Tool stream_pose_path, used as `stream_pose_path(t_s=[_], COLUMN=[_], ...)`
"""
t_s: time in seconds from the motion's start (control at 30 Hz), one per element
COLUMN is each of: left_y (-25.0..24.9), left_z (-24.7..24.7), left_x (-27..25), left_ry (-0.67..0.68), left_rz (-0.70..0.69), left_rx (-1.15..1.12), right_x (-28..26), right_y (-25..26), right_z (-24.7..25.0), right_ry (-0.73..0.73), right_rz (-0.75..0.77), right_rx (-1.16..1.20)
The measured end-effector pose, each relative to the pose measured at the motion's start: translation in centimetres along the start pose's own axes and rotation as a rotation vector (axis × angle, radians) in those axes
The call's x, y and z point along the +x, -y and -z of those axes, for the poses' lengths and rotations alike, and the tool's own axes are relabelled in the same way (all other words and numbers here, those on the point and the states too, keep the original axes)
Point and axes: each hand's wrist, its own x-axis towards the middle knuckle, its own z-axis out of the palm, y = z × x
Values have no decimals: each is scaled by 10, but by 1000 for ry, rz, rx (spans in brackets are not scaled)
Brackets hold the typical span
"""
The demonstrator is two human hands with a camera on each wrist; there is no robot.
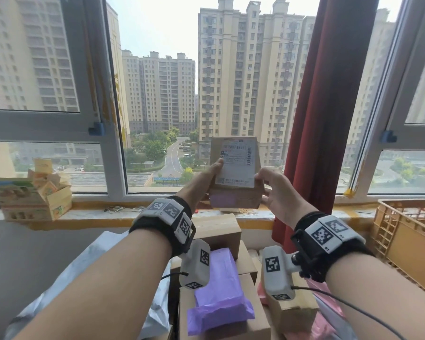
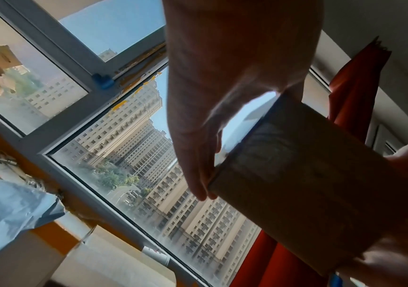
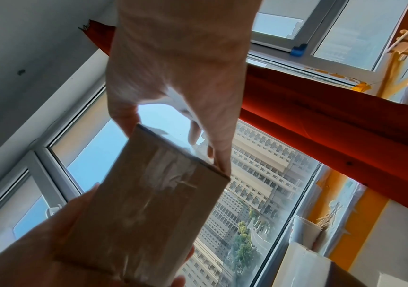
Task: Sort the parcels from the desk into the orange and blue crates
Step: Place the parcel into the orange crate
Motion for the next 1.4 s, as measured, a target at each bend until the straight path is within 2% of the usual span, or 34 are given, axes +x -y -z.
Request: stream_pose_path(t_s=[0.13,0.3,0.4,0.7,1.4], left_y=[5,15,18,17,23], left_z=[0,-1,-1,-4,-14], left_x=[-4,-5,-8,-11,-4], left_ry=[-6,23,58,4,32], left_rz=[-41,-138,-141,-129,-153], left_rx=[-119,-135,-140,-69,-98], right_x=[0,-2,-2,1,1], right_y=[0,0,-5,-17,-21], right_z=[-4,-7,-7,-2,14], right_ry=[38,35,21,-2,-16], right_rz=[-2,-40,-53,-70,-70], right_rx=[-73,-63,-81,-14,-68])
